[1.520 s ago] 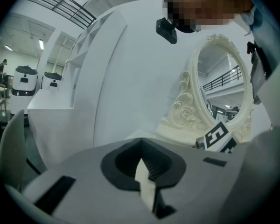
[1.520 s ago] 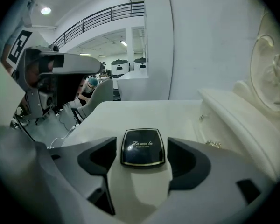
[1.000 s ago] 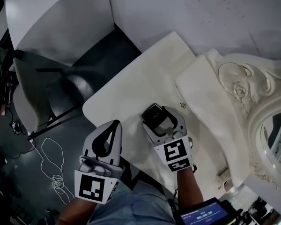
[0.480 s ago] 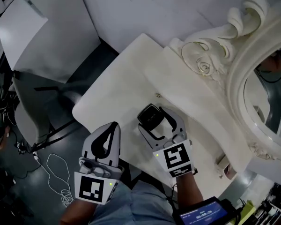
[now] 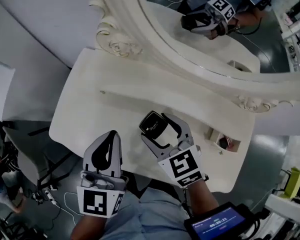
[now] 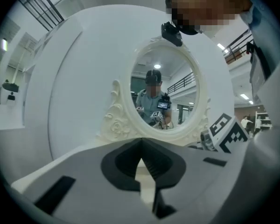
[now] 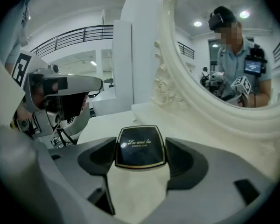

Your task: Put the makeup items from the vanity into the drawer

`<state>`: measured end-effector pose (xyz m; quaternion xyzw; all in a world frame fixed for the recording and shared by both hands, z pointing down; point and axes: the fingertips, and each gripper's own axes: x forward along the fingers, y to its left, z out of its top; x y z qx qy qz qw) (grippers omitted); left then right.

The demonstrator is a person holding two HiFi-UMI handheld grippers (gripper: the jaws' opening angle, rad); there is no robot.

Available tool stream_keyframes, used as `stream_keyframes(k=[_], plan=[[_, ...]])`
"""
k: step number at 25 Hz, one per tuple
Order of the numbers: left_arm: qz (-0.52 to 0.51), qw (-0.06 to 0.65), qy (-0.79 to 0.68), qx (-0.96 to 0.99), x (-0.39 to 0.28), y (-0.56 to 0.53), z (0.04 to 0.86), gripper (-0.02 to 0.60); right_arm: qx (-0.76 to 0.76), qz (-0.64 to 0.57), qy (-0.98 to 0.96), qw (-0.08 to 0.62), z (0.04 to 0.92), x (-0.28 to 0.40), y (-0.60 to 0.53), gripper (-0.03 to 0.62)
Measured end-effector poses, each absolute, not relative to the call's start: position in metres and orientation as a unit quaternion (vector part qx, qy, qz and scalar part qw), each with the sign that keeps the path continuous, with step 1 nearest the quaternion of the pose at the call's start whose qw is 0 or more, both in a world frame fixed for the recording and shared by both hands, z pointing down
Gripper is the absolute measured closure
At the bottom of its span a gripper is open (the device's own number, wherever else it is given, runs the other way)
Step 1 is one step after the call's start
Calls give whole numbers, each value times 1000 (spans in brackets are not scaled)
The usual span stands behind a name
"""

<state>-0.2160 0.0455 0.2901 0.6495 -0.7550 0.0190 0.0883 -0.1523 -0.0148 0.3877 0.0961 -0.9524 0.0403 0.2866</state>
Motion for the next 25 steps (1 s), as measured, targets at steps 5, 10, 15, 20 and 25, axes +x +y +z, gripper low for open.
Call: stream_keyframes(k=[5, 10, 15, 20, 25], plan=[[31, 84, -687, 721, -126, 4, 290, 583, 191, 69, -937, 285, 390, -49, -47, 267], [37, 86, -623, 777, -42, -26, 293, 583, 277, 106, -909, 293, 400, 53, -68, 267], [46, 98, -586, 803, 14, -44, 303, 583, 307, 142, -889, 308, 418, 117, -71, 267], [54, 105, -576, 809, 38, -54, 314, 583, 296, 166, -884, 320, 436, 140, -72, 267], [56, 111, -583, 803, 40, -65, 319, 583, 256, 216, -885, 324, 446, 143, -69, 267]])
